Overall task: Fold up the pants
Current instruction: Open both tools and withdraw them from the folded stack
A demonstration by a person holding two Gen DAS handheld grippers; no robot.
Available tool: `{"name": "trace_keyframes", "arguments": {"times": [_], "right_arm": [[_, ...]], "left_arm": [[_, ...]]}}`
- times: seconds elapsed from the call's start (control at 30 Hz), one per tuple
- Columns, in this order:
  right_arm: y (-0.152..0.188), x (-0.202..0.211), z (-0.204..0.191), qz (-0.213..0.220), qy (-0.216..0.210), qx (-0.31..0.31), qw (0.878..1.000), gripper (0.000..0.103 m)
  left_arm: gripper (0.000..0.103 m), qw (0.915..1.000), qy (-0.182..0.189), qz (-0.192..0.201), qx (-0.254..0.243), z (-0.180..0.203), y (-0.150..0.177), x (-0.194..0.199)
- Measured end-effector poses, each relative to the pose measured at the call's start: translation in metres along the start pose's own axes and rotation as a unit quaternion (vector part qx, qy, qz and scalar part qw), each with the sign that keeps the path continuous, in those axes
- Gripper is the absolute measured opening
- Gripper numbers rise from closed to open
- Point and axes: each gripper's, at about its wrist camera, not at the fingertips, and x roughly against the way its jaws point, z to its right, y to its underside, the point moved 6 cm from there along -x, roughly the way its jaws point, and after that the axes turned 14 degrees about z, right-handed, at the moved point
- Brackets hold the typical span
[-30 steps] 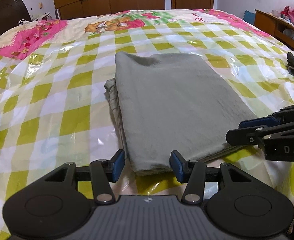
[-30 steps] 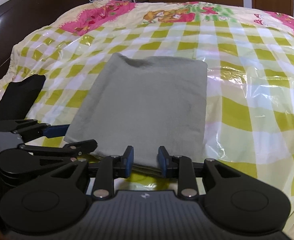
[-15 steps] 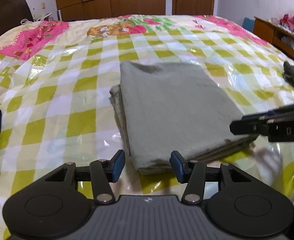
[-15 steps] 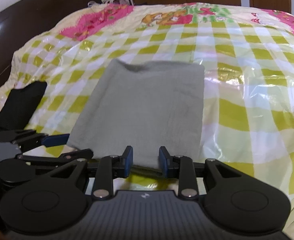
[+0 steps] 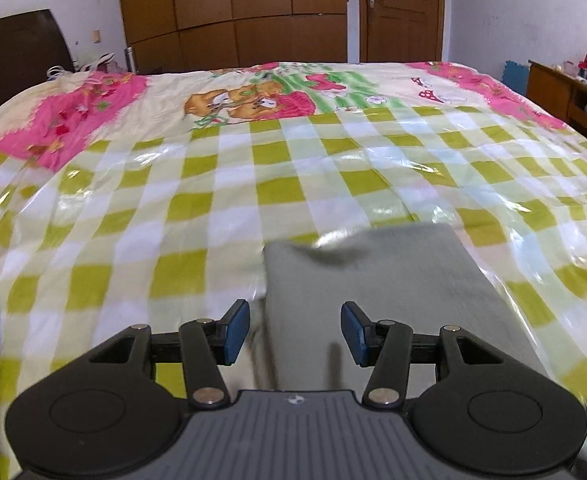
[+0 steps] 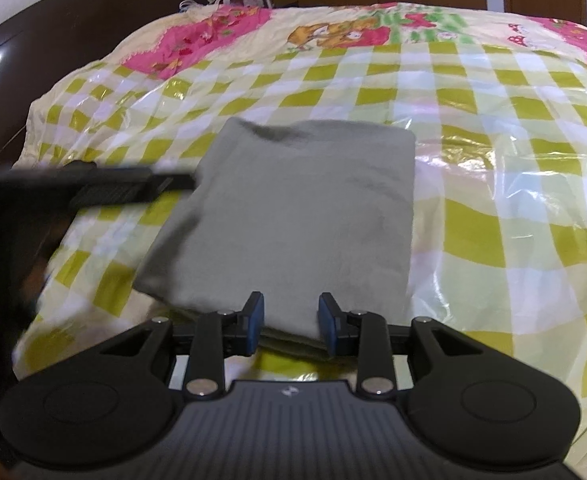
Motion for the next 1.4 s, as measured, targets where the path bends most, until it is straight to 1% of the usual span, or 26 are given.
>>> {"name": "trace_keyframes", "arguments": {"times": [0.1, 0.2, 0.27, 0.33, 0.43, 0.5, 0.7, 0.8, 0.87, 1.0, 1.1, 1.2, 1.4], "right_arm": [[0.003, -0.001, -0.002, -0.004, -0.005, 0.004, 1.000, 0.032], [0.004, -0.004, -0.002, -0.007, -0.009, 0.006, 1.000, 0.032], [0.005, -0.006, 0.000, -0.009, -0.011, 0.007, 1.000, 0.032], [0.006, -0.008, 0.001, -0.013, -0.013, 0.007, 1.000, 0.032], [0.008, -0.010, 0.002, -0.015, -0.017, 0.009, 1.000, 0.033], [0.009, -0.009, 0.001, -0.013, -0.020, 0.009, 1.000, 0.035], [0.008, -0.001, -0.002, 0.001, -0.020, 0.010, 1.000, 0.036], [0.008, 0.005, -0.003, 0.010, -0.016, 0.007, 1.000, 0.036], [0.010, 0.007, -0.004, 0.010, -0.017, 0.005, 1.000, 0.036], [0.015, 0.009, -0.011, 0.010, -0.020, 0.012, 1.000, 0.036], [0.017, 0.009, -0.011, 0.010, -0.017, 0.009, 1.000, 0.036], [0.017, 0.010, -0.008, 0.013, -0.012, 0.003, 1.000, 0.036], [0.018, 0.010, -0.002, 0.017, 0.000, -0.003, 1.000, 0.036]], "left_arm": [[0.061, 0.9999, -0.005, -0.008, 0.004, 0.000, -0.006, -0.031], [0.061, 0.9991, -0.027, -0.029, 0.013, -0.010, -0.002, -0.057], [0.062, 0.9980, -0.046, -0.040, 0.021, -0.022, 0.003, -0.067], [0.065, 0.9970, -0.051, -0.043, 0.037, -0.032, 0.007, -0.068], [0.065, 0.9960, -0.060, -0.034, 0.057, -0.043, 0.008, -0.057], [0.065, 0.9958, -0.065, -0.027, 0.058, -0.046, 0.008, -0.046], [0.065, 0.9957, -0.067, -0.015, 0.063, -0.044, 0.023, 0.002], [0.066, 0.9960, -0.059, -0.027, 0.062, -0.034, 0.039, 0.028], [0.068, 0.9967, -0.051, -0.034, 0.053, -0.024, 0.051, 0.044], [0.074, 0.9969, -0.036, -0.046, 0.052, -0.006, 0.070, 0.068], [0.076, 0.9963, -0.028, -0.055, 0.061, 0.004, 0.078, 0.080], [0.078, 0.9968, -0.023, -0.059, 0.049, 0.014, 0.082, 0.087], [0.080, 0.9965, -0.029, -0.069, 0.039, 0.025, 0.093, 0.094]]}}
